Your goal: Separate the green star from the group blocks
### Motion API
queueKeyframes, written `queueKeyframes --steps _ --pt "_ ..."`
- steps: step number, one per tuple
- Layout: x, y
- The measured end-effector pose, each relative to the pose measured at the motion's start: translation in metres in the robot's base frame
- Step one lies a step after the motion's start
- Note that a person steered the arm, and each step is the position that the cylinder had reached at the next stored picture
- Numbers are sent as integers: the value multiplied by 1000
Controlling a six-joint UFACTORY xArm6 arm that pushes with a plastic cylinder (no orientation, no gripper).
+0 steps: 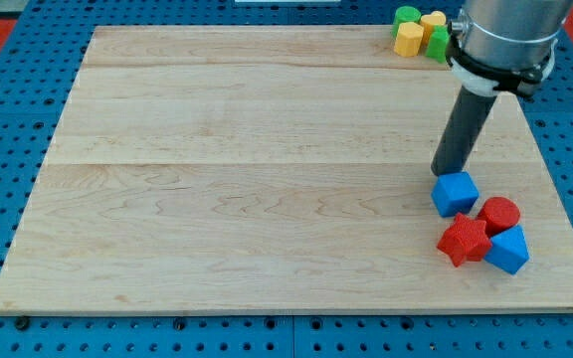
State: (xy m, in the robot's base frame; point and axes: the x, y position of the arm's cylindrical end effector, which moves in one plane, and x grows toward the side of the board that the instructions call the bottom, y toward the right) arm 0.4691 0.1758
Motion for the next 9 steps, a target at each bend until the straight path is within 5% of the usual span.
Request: queueKeyframes --steps 3,4,7,9 --pt "1 11" --pt "-46 18" --pt "-178 169" --pt "-275 160"
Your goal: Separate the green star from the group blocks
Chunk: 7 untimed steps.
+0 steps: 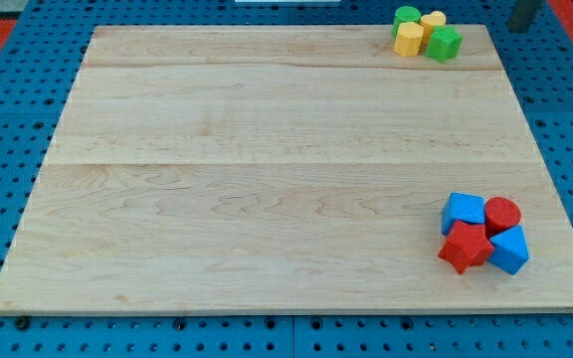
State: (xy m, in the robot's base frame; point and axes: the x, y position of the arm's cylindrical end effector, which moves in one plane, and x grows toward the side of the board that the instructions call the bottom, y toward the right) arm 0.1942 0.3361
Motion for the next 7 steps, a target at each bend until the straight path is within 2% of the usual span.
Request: queueKeyframes --steps 2,4,5,6,7 --pt "-3 -16" --pt "-2 -108" --pt "20 -138" --pt "64 -142" --pt "63 -135"
